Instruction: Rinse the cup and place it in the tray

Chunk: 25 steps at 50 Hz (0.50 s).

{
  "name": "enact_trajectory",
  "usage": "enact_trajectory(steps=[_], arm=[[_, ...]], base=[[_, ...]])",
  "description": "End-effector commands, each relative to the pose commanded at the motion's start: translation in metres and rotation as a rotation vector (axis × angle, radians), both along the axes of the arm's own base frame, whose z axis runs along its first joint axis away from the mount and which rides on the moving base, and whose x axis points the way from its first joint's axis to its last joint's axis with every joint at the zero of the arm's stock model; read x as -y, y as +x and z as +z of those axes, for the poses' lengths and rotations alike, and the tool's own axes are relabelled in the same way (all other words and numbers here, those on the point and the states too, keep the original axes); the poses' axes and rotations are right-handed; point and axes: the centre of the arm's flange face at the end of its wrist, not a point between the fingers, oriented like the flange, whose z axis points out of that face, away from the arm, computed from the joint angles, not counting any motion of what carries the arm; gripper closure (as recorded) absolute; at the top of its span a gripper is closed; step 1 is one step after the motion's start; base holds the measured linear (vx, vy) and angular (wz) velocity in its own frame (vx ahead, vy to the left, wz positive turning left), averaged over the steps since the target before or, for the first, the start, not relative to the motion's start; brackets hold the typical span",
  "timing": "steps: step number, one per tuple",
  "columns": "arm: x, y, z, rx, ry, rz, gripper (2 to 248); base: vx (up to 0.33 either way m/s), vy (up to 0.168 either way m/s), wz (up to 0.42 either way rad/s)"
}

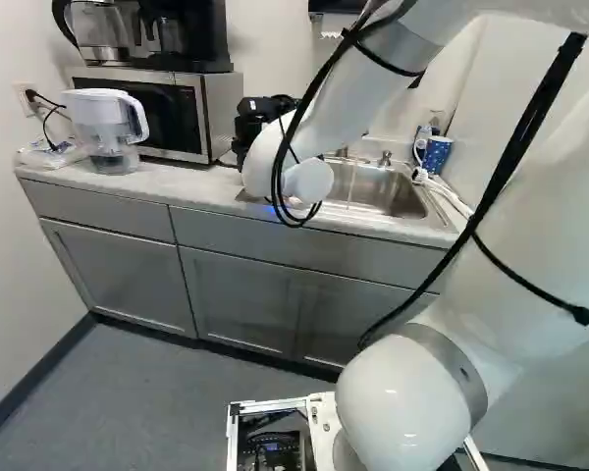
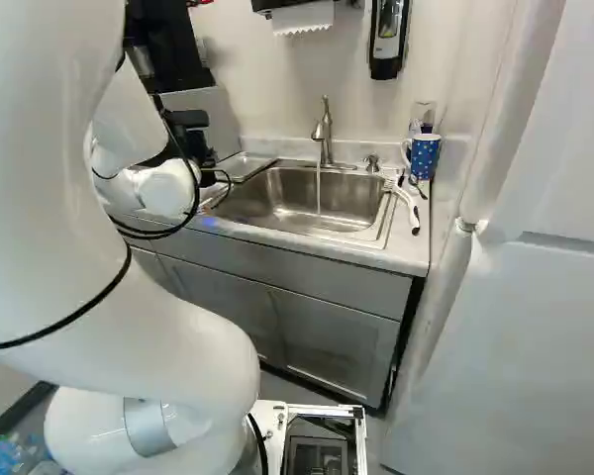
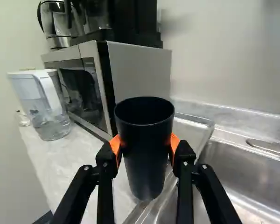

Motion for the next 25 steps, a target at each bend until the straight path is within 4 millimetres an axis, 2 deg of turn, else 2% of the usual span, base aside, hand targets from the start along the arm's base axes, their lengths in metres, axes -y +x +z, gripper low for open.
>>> enact_trajectory(steps=[25], arm=[[0.034, 0.016, 0.0, -0.001, 0.0, -0.085, 129]], base=[[0.0, 0.0, 0.0]])
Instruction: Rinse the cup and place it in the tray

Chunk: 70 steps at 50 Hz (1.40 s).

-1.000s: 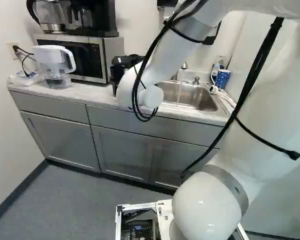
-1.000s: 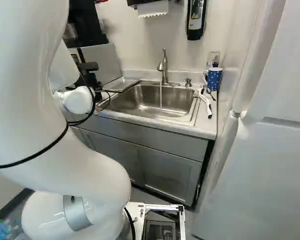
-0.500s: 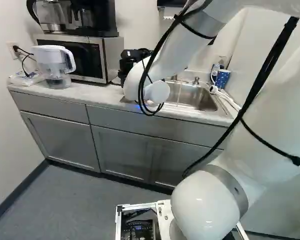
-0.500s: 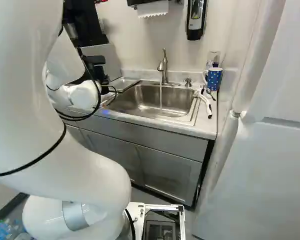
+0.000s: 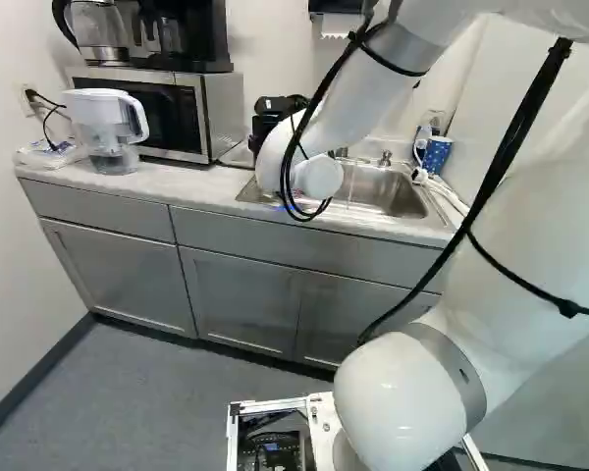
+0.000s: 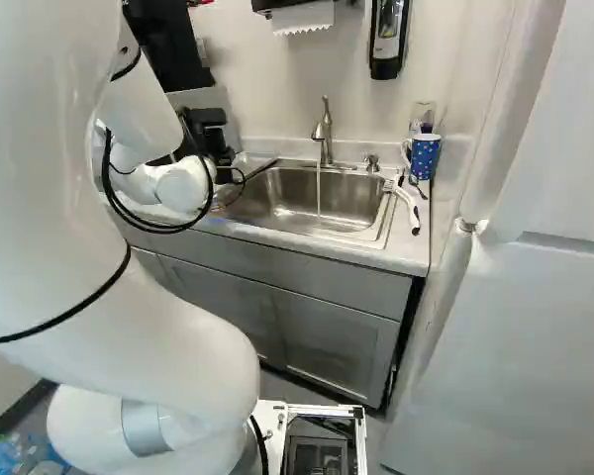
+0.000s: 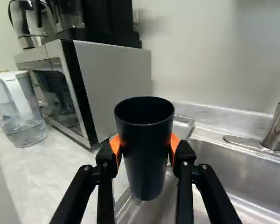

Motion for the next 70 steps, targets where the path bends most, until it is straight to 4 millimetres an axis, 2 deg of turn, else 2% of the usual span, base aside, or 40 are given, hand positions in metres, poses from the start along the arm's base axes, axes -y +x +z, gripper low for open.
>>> enact_trajectory(steps=[50, 70], arm=[[0.07, 0.028, 0.0, -0.001, 0.0, -0.166, 129], [0.099, 0.028, 0.0, -0.001, 0.0, -0.229, 129]], base=[[0.0, 0.0, 0.0], [0.0, 0.0, 0.0]])
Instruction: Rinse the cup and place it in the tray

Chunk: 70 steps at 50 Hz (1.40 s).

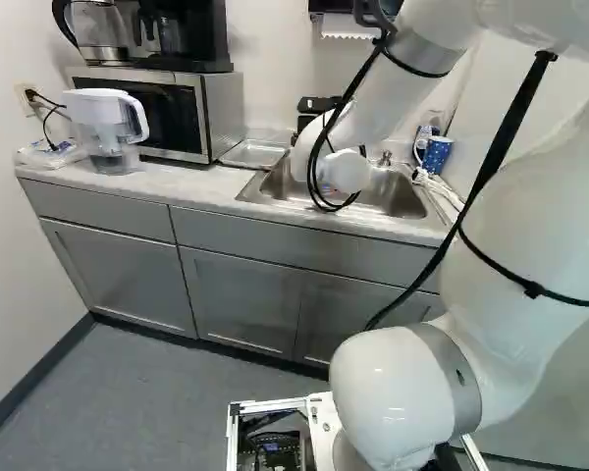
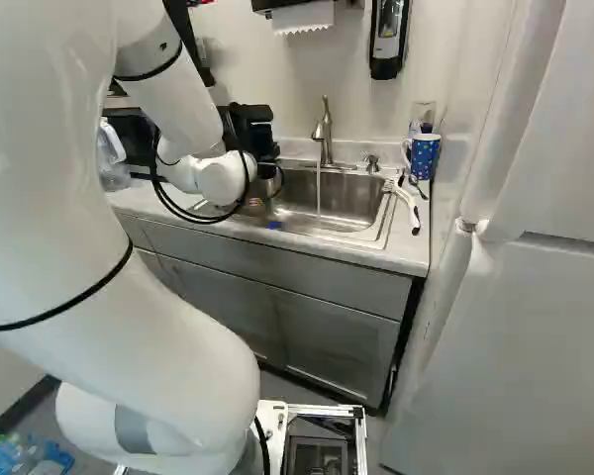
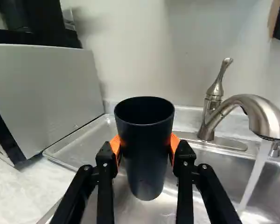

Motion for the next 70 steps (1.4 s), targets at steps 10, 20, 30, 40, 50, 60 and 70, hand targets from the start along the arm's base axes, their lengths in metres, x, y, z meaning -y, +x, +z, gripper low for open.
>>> enact_trajectory(steps=[10, 20, 30, 40, 50, 60, 70], arm=[[0.014, -0.006, 0.0, 0.0, 0.0, -0.031, 129], [0.028, -0.014, -0.006, -0.012, 0.0, -0.063, 129], [0.042, -0.022, -0.016, -0.034, 0.0, -0.096, 129], [0.056, -0.029, -0.027, -0.057, 0.001, -0.128, 129], [0.068, -0.037, -0.037, -0.08, 0.002, -0.159, 129], [0.08, -0.044, -0.048, -0.105, 0.005, -0.191, 129], [0.091, -0.051, -0.058, -0.128, 0.008, -0.219, 129]], base=[[0.0, 0.0, 0.0], [0.0, 0.0, 0.0], [0.0, 0.0, 0.0], [0.0, 0.0, 0.0], [0.0, 0.0, 0.0], [0.0, 0.0, 0.0], [0.0, 0.0, 0.0]])
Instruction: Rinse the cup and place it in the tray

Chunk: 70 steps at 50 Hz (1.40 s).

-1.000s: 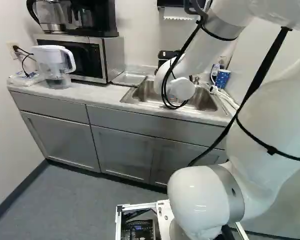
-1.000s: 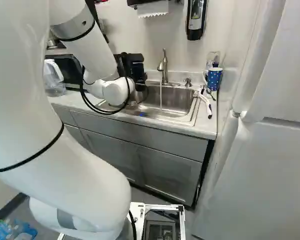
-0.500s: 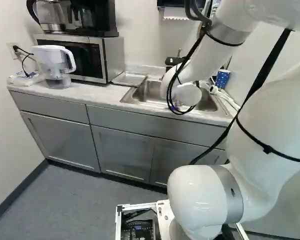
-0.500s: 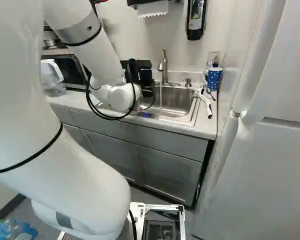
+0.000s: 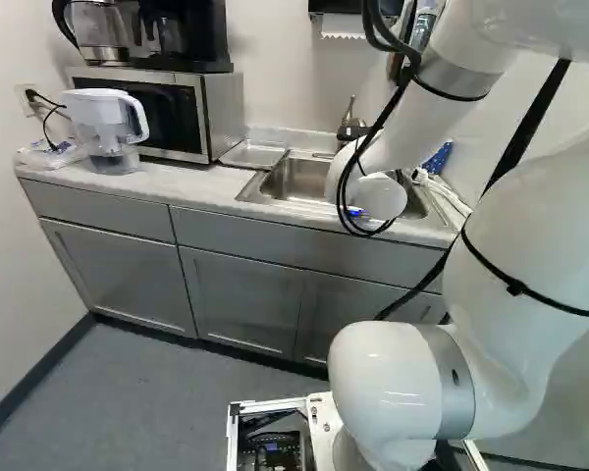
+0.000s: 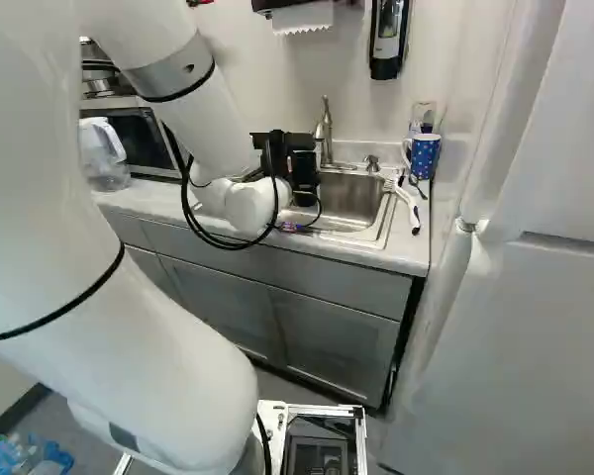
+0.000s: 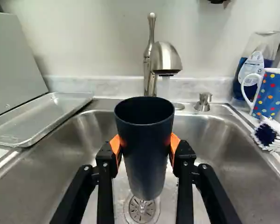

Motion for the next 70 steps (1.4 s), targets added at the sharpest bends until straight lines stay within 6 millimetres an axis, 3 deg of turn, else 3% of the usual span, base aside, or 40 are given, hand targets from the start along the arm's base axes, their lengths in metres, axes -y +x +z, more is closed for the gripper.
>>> enact_trajectory(steps=[23, 70], arm=[[0.03, 0.008, -0.003, -0.008, 0.002, -0.068, 129], [0.03, 0.02, -0.003, -0.007, 0.001, -0.06, 129]], base=[[0.0, 0.0, 0.0], [0.0, 0.0, 0.0]])
